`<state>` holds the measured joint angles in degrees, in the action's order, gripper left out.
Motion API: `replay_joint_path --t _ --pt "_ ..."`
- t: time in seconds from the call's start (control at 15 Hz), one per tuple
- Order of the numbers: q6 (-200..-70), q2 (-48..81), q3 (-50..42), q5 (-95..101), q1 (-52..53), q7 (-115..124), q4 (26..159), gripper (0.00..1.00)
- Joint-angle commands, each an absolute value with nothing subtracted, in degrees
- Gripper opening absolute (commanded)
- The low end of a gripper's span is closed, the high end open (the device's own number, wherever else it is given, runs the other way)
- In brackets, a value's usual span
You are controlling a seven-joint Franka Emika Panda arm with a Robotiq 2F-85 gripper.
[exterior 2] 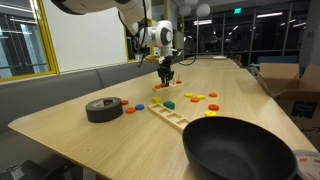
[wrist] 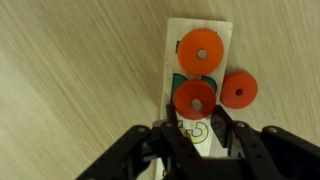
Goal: Put the round orange block on the first position from the end closest to you on the wooden board
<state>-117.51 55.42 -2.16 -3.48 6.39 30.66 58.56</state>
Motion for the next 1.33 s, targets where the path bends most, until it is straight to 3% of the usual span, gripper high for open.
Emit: replay_joint_path --t 0.0,0.27,0.73,1.27 --pt "-117.6 53.6 -2.1 -3.9 8.4 31.7 59.7 0.71" --pt "-117.3 50.5 -2.1 -3.5 10.0 31.3 61.9 1.00" --pt "-116.7 35.4 -0.9 -2.0 12.0 26.1 72.6 1.00" --pt "-108.4 12.6 4.7 -4.6 8.2 3.8 93.2 1.00"
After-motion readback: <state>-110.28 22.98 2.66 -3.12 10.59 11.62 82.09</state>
